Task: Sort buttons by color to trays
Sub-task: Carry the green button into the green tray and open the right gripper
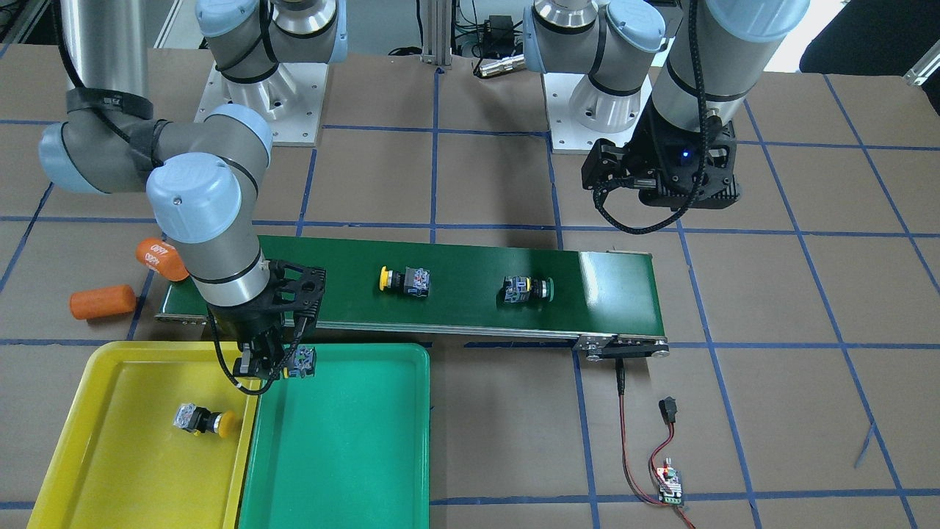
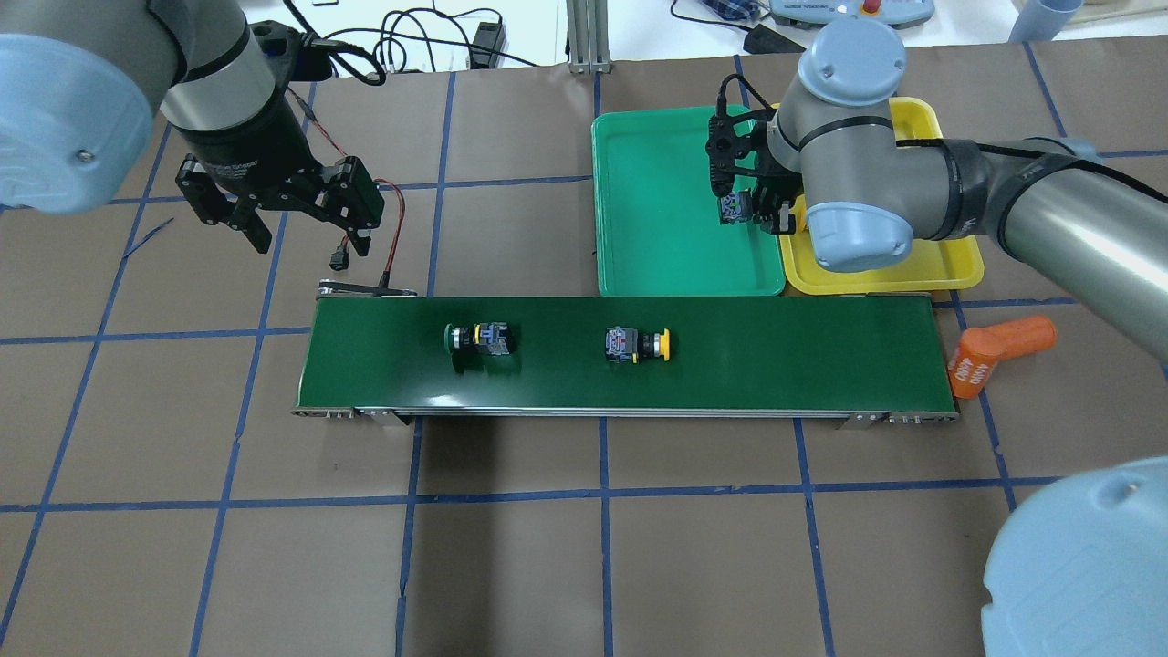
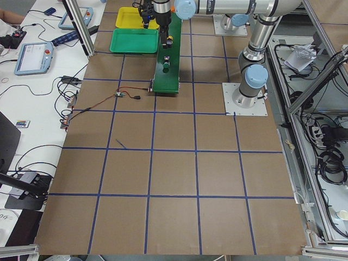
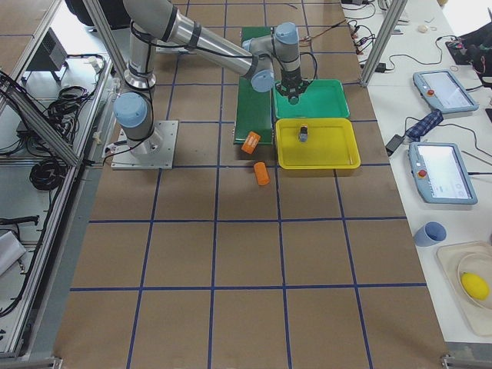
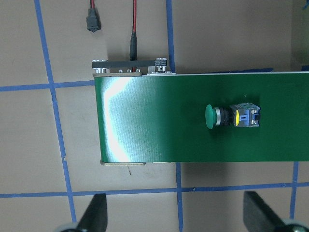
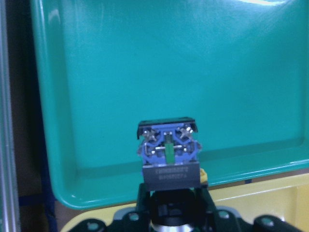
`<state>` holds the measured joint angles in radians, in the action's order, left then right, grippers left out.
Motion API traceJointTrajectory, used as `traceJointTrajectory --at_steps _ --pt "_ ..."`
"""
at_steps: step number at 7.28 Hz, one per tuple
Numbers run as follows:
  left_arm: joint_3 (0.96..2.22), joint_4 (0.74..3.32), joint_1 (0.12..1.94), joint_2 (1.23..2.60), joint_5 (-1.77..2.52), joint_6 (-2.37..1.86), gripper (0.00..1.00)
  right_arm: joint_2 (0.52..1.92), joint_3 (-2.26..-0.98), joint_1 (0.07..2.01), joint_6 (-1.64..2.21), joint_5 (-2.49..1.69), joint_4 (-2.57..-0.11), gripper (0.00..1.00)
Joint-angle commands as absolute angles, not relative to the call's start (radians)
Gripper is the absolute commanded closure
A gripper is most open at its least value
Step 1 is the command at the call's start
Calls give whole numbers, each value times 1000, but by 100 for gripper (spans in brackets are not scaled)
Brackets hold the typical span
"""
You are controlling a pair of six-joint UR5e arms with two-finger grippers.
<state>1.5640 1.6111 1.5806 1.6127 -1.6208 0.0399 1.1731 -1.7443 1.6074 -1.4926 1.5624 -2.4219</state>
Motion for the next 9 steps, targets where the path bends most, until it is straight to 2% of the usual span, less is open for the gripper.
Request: traceJointTrajectory --at_steps 1,2,3,7,9 --pt "1562 1611 1582 1611 -1620 40 0 1152 -1732 1606 -1479 1563 -2442 63" --pt "1560 1611 1578 1602 -1618 41 0 1152 -1738 1606 -1477 1560 -2445 38" --pt "1566 1609 1583 1611 -1617 40 0 1152 -1738 1606 -1476 1551 -2445 30" --pt "1568 1606 1591 1608 -1605 37 0 1172 -1764 1601 -1485 1568 -2424 30" --pt "1568 1608 1594 1598 -1617 37 0 1274 -1898 1603 -1493 1626 -2427 28"
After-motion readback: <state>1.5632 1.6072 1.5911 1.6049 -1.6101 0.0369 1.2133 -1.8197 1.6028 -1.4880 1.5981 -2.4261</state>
